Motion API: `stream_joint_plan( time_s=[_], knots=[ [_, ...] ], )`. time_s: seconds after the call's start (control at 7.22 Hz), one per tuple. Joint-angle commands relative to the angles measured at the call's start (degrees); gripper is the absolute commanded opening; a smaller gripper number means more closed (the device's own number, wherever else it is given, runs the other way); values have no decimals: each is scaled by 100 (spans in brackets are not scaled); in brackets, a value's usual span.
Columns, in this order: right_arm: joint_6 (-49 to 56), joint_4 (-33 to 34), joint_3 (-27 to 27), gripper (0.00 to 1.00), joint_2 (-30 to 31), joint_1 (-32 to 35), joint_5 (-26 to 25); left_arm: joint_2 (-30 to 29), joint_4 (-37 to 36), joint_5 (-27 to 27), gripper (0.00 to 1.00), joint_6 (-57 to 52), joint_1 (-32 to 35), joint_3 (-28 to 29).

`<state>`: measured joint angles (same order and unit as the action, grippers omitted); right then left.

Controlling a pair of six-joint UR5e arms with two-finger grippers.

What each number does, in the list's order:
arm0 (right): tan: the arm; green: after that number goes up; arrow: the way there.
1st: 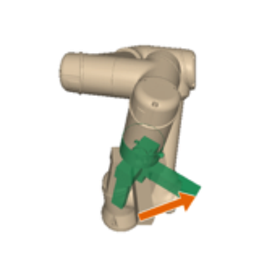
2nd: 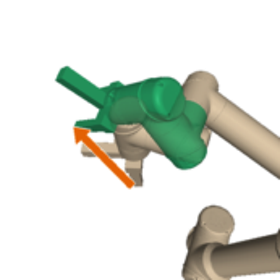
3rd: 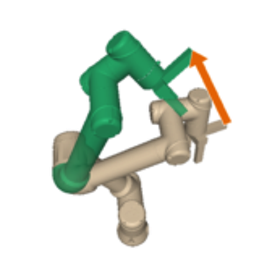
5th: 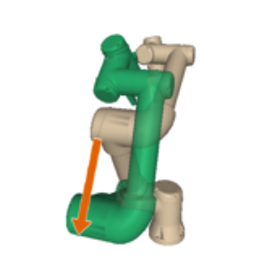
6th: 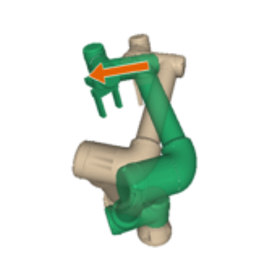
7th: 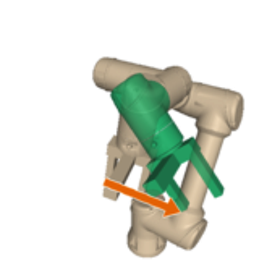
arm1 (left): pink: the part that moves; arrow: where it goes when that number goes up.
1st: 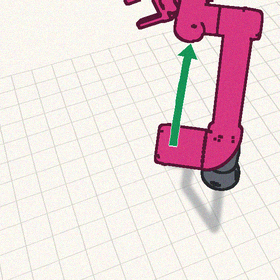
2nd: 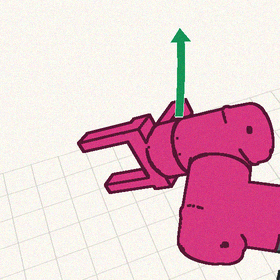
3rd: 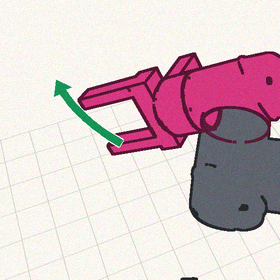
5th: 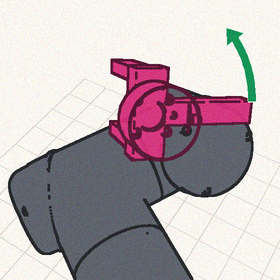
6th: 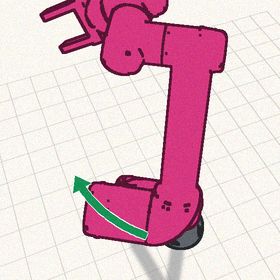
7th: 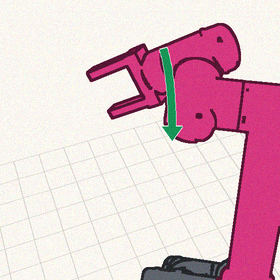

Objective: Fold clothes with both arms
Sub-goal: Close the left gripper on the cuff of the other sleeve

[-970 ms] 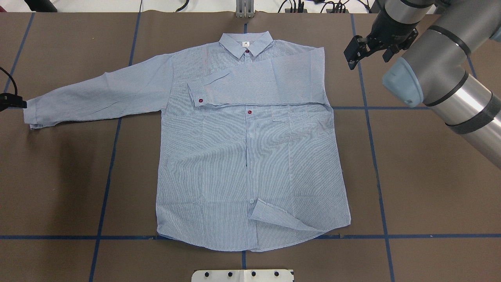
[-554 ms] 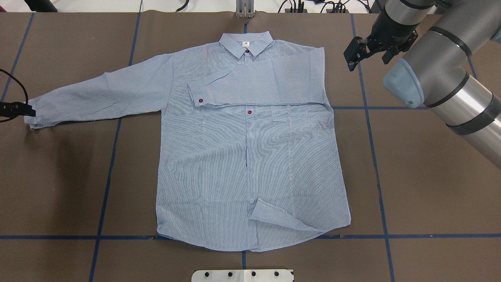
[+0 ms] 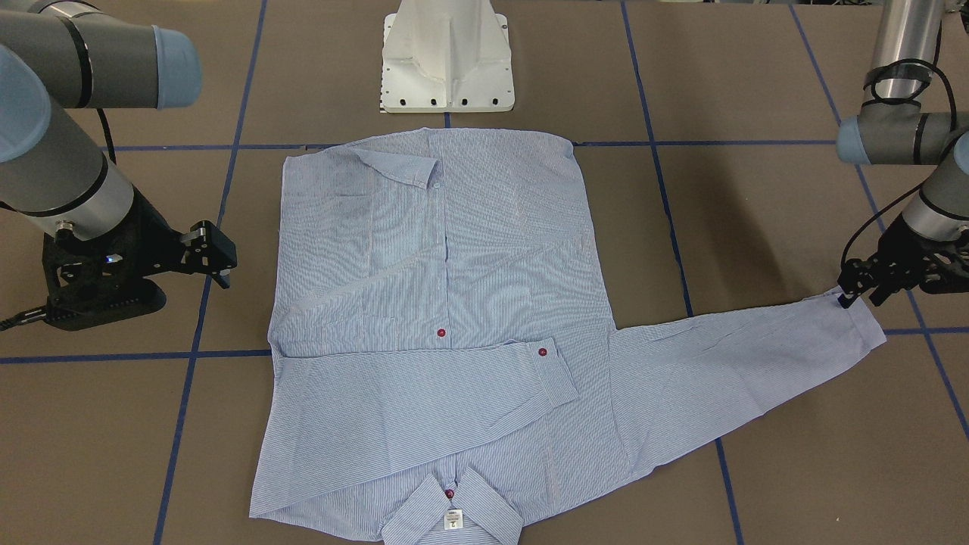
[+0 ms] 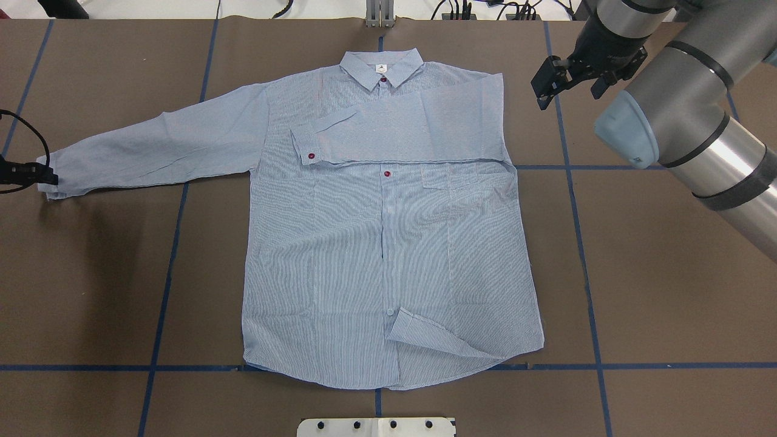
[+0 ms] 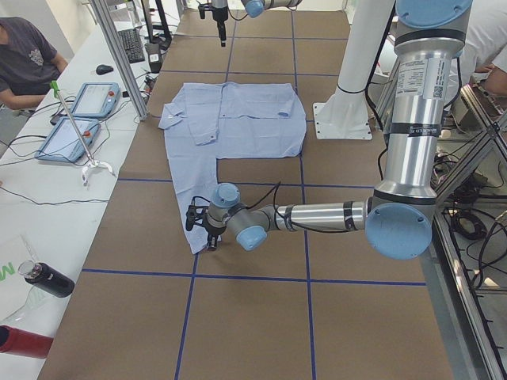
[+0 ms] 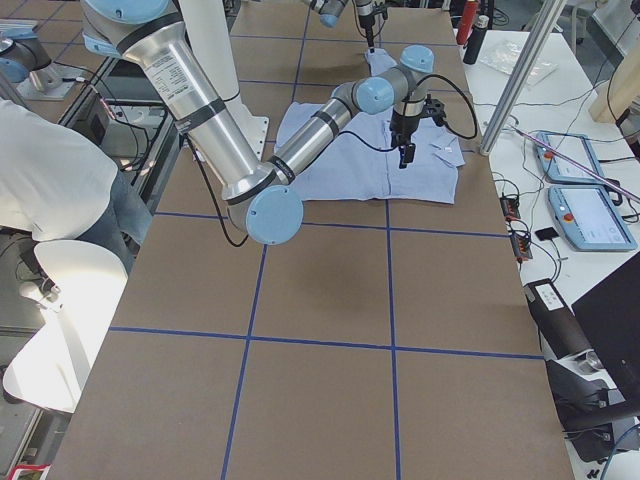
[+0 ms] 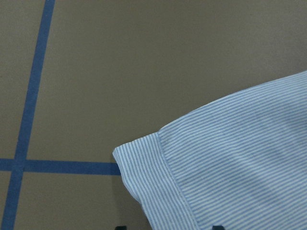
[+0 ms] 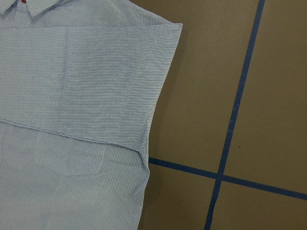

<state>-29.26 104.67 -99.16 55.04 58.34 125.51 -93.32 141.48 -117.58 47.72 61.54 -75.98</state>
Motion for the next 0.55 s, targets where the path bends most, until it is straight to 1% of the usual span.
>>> stream_joint_plan(
  time_s=[0.0, 0.14, 0.42],
  knots=[
    [-9, 9, -7, 100, -28, -7, 0, -11, -6, -2, 47, -26, -1, 31],
    [-9, 9, -15, 100, -20, -7, 0, -11, 3, -2, 42, -26, -1, 31],
    [-9, 9, -24, 100, -28, -7, 0, -11, -6, -2, 36, -35, -1, 31]
  ],
)
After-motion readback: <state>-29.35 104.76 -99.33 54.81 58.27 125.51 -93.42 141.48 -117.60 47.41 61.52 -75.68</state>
